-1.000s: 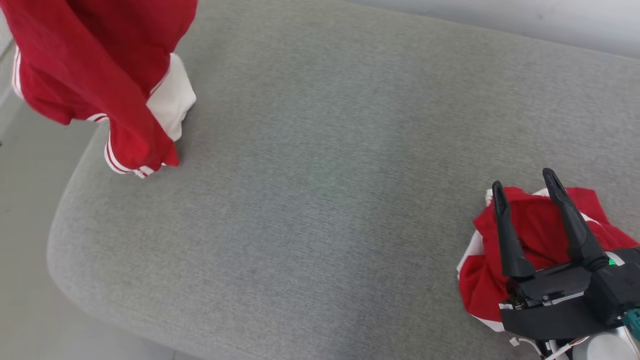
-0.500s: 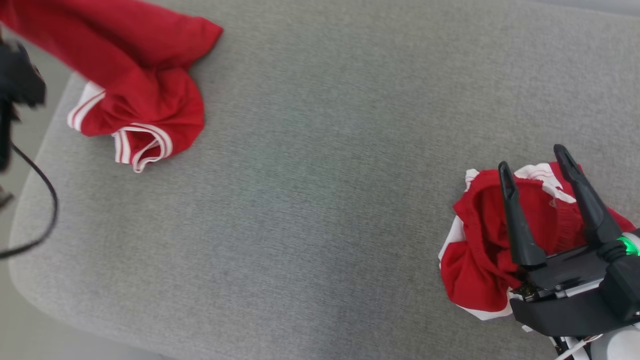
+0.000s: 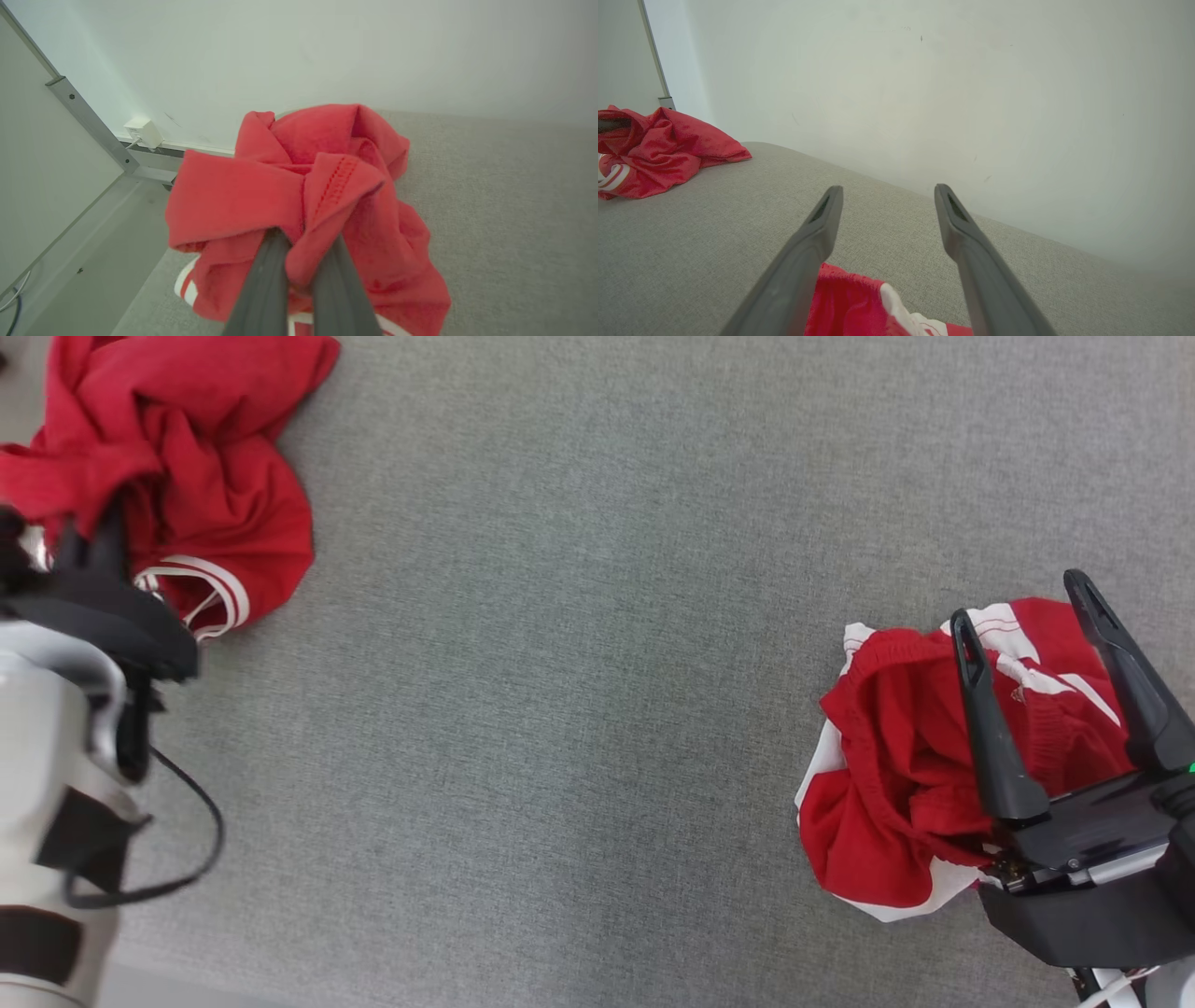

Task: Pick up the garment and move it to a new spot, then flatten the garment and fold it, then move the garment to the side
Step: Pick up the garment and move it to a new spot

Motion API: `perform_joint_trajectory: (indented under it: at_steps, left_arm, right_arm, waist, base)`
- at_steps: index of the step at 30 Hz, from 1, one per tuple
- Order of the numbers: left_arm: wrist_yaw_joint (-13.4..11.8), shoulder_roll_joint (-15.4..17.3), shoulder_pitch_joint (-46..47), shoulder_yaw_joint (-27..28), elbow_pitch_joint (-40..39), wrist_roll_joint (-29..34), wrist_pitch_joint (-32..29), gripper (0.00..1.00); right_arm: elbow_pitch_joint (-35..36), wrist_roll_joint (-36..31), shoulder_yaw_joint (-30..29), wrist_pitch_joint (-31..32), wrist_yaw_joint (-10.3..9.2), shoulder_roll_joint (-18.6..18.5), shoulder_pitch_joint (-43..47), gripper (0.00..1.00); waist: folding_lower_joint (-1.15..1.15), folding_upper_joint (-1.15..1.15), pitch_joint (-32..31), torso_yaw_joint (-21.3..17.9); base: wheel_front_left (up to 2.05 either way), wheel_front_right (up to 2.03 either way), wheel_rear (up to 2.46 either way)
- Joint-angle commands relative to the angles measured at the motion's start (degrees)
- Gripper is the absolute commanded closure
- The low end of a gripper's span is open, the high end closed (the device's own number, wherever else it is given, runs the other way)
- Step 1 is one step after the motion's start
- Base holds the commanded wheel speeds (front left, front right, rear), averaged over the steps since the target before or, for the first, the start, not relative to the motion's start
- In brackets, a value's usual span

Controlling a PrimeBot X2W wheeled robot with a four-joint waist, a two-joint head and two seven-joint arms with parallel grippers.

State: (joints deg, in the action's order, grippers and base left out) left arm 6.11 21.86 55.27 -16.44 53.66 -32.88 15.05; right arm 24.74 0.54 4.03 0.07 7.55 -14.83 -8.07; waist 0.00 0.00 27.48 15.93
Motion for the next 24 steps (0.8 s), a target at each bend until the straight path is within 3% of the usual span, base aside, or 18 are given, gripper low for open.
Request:
perform_joint_trajectory:
  at_steps: [1, 5, 6, 7, 8, 17, 24]
  left_arm:
    - [0.3, -0.7, -1.0, 0.4, 0.6, 0.6, 0.2, 1.0]
    - [0.7, -2.4, -1.6, 1.9, 2.2, 1.6, 0.2, 1.0]
    - [0.8, -2.6, -1.5, 2.4, 2.2, 1.9, 0.2, 0.7]
    - [0.9, -2.8, -1.4, 3.0, 2.2, 2.2, 0.2, 0.3]
    - [0.8, -2.9, -1.4, 3.4, 2.1, 2.5, 0.2, 0.0]
    - [1.0, -0.5, -0.9, 7.5, -2.1, 8.0, 0.2, 0.0]
    - [1.4, 1.2, 0.5, 6.4, -1.1, 10.3, 0.2, 0.0]
  right_arm:
    - [0.4, -0.1, -0.1, 0.3, -0.13, -0.4, -0.1, 0.0]
    - [1.2, -0.2, -0.3, 0.8, -0.13, -0.8, -0.1, 0.0]
    - [1.3, -0.1, -0.4, 1.0, -0.13, -0.8, -0.1, 0.0]
    - [1.3, -0.2, -0.4, 1.1, -0.13, -0.9, -0.1, 0.0]
    - [1.1, -0.3, -0.3, 1.1, -0.13, -0.9, -0.2, 0.0]
    - [-2.5, 1.0, 0.7, -1.8, -0.13, 1.4, 0.1, 0.0]
    - [-6.6, 1.7, 1.7, -5.0, -0.13, 4.1, -0.2, 0.0]
  waist:
    - [0.0, 0.0, 0.6, -0.2]
    - [0.0, 0.0, 1.0, -0.2]
    - [0.0, 0.0, 1.0, -0.1]
    - [0.0, 0.0, 1.0, -0.1]
    - [0.0, 0.0, 0.8, 0.0]
    - [0.0, 0.0, -3.6, -0.2]
    - [0.0, 0.0, -7.1, -1.7]
  base:
    - [0.0, 0.0, 0.0]
    - [0.0, 0.0, 0.0]
    - [0.0, 0.0, 0.0]
    - [0.0, 0.0, 0.0]
    - [0.0, 0.0, 0.0]
    - [0.0, 0.0, 0.0]
    - [0.0, 0.0, 0.0]
